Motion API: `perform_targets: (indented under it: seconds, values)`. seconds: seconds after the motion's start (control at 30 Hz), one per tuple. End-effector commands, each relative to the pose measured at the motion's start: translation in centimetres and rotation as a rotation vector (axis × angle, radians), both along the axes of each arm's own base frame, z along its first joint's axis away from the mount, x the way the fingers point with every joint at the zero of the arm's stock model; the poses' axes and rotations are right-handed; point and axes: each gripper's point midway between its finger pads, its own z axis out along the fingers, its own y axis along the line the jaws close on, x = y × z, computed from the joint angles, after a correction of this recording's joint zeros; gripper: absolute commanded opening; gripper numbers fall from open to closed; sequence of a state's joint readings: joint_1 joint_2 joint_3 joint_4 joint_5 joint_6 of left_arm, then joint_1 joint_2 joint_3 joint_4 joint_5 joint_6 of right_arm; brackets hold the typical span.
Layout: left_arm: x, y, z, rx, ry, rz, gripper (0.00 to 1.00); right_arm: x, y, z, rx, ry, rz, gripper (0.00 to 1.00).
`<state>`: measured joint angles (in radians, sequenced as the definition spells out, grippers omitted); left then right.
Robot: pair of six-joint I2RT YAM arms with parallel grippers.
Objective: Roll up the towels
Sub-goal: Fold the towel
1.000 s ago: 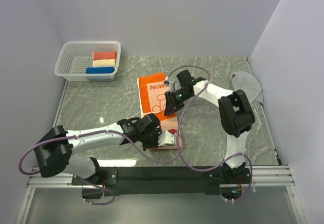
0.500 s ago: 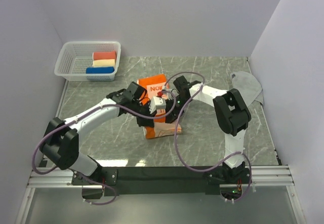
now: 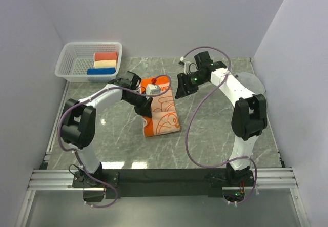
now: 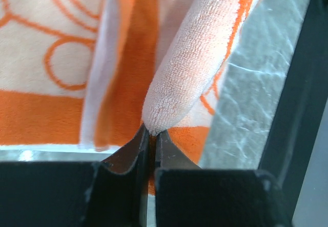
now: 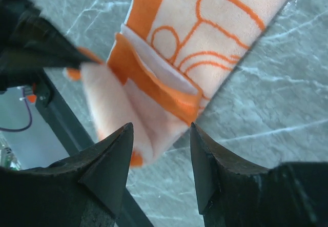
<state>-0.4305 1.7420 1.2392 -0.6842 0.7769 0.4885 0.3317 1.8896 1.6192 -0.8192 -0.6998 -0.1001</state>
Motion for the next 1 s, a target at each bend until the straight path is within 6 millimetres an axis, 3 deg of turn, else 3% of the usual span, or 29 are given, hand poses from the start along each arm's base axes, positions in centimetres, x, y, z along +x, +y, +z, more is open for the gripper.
perform_targets:
  seconds: [0.0,0.1,0.27,0.53,0.73,0.83,0.9,0.97]
  values:
    - [1.7,-0.3,0.6,-0.044,-0.015,-0.010,0.08,-2.3,0.3,2.3,0.061,0.022,0.039,0.56]
    - [2.8,-0.4,-0.5,-0.036,0.011,-0.003,0.09,-3.7,1.1,2.9,0.143,0.077,0.059,0.56]
    - [4.3,-0.7,-1.8,-0.030,0.032,0.010,0.11,-4.5,2.1,2.8,0.202,0.136,0.064,0.55]
    - [5.8,0.7,-4.0,-0.007,0.072,0.067,0.12,-6.2,4.1,0.4,0.206,0.221,0.077,0.51]
    - [6.4,0.7,-4.2,-0.005,0.069,0.083,0.13,-5.5,5.3,-4.4,0.146,0.288,0.038,0.49]
    - [7.0,0.9,-4.0,0.007,0.053,0.111,0.30,-4.8,4.7,-8.0,0.047,0.312,-0.014,0.48]
    - [6.9,1.5,-4.2,0.025,0.046,0.118,0.34,-4.6,3.6,-10.6,-0.050,0.333,-0.052,0.48]
    - [7.0,2.8,-3.8,0.043,0.025,0.138,0.39,-4.7,3.0,-11.5,-0.091,0.339,-0.068,0.47]
